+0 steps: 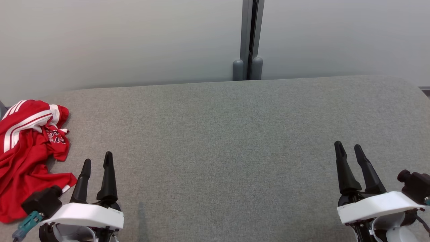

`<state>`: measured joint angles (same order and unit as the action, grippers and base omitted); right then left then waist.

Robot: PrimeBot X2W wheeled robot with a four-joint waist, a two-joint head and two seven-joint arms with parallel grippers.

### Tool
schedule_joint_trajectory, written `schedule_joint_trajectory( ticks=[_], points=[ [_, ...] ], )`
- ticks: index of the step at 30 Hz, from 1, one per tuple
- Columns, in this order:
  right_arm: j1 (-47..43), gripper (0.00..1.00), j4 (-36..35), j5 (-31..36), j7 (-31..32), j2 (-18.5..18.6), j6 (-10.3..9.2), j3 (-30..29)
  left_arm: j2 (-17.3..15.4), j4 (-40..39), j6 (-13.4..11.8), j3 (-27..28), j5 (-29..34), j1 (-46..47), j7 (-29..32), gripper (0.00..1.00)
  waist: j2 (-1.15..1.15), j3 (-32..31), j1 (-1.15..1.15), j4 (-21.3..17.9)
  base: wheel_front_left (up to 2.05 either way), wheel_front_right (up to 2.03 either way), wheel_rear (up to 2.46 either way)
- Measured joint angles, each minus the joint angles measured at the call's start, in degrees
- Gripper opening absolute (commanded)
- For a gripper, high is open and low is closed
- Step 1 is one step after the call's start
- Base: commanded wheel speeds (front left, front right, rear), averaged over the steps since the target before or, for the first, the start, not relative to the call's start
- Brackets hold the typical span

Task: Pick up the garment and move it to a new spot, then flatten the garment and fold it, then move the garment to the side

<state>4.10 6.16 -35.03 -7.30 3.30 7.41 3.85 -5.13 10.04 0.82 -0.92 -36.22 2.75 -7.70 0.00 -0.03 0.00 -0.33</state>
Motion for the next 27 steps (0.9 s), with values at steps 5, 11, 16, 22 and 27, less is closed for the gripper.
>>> schedule_joint_trajectory(
  ticks=[5,11,16,22,27],
  points=[
    [0.01,1.00,0.14,3.45,-0.34,0.23,0.00,0.33,-0.19,0.46,-0.87,-0.21,3.08,-0.01,-0.66,1.00,0.00,-0.02,0.00,0.02,0.00,0.00,0.00],
    [0.02,1.00,0.19,7.56,-0.59,0.24,0.01,0.73,-0.35,0.58,-1.07,-0.75,6.90,-0.01,-1.48,1.00,0.00,-0.05,0.00,0.06,0.00,0.00,0.00],
    [0.03,1.00,0.16,10.48,-0.88,0.23,0.01,1.05,-0.35,-0.18,-1.05,-1.08,9.70,-0.01,-2.22,1.00,0.00,-0.07,0.00,0.04,0.00,0.00,0.00],
    [0.05,1.00,-0.01,13.62,-0.99,0.22,0.01,1.55,-0.44,-0.27,-1.07,-1.25,12.74,-0.16,-2.98,1.00,0.00,-0.09,0.00,-0.07,0.00,0.00,0.00],
    [0.04,1.00,-0.37,15.86,-1.32,0.23,0.01,1.82,-0.45,-0.05,-1.07,-1.44,15.14,-0.18,-3.54,1.00,0.00,-0.11,0.00,-0.09,0.00,0.00,0.00]
  ],
)
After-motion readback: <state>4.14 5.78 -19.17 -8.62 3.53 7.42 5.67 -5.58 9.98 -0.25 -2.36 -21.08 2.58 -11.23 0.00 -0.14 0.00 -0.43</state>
